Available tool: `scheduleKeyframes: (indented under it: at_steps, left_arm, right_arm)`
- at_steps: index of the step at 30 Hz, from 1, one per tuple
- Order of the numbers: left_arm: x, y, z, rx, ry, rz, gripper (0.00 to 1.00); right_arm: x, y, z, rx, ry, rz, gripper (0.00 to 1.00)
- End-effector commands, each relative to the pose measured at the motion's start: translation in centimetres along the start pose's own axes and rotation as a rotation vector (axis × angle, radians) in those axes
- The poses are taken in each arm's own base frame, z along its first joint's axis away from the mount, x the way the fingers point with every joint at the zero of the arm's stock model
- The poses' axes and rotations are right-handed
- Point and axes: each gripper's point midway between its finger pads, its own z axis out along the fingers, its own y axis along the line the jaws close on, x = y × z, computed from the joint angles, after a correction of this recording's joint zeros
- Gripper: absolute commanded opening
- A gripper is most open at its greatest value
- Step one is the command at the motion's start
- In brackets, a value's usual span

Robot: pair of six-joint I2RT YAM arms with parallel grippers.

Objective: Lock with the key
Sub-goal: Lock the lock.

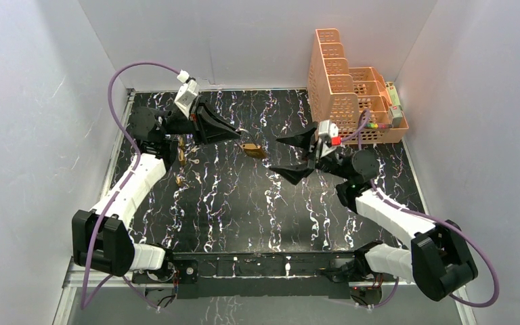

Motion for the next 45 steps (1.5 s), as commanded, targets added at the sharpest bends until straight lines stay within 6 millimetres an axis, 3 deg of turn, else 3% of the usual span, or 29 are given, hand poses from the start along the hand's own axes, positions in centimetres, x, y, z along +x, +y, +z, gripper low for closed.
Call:
scheduleKeyframes:
  at_steps: [1,4,13,18,25,27,31,45]
  left_arm:
    - [-4.2,-2.8,0.2,0.011,-0.085,0.245,0.0]
    - [-4.9,-2.8,0.3,0.0,-0.118,0.261,0.0]
    - [-6.3,-4.0,0.3,0.022,-0.133,0.305,0.0]
    - [-6.5,-4.2,0.3,0.023,-0.136,0.319,0.0]
    - [-6.4,-3.6,0.4,0.013,-0.143,0.324,0.0]
    - [-6.3,-3.4,0.4,0.012,-0.142,0.32,0.0]
    - [-6.3,-3.1,0.4,0.005,-0.148,0.326,0.0]
    - [-4.8,-2.4,-0.4,-0.04,-0.16,0.247,0.0]
  right_arm:
    - [-5.4,4.5,1.6,-0.144,-0.242,-0.284,0.99]
    - [-4.7,5.3,3.1,-0.149,-0.264,-0.312,0.99]
    - [-5.0,2.9,4.7,-0.035,-0.403,-0.29,0.99]
    - [-5.0,2.9,5.8,-0.082,-0.415,-0.252,0.94]
    - [-4.4,3.5,6.4,-0.145,-0.435,-0.16,0.71]
    - [-4.3,3.6,6.5,-0.158,-0.433,-0.14,0.51]
    - [-3.9,3.7,6.8,-0.178,-0.412,-0.099,0.0]
    - [-4.2,5.9,6.7,-0.264,-0.213,-0.155,0.0]
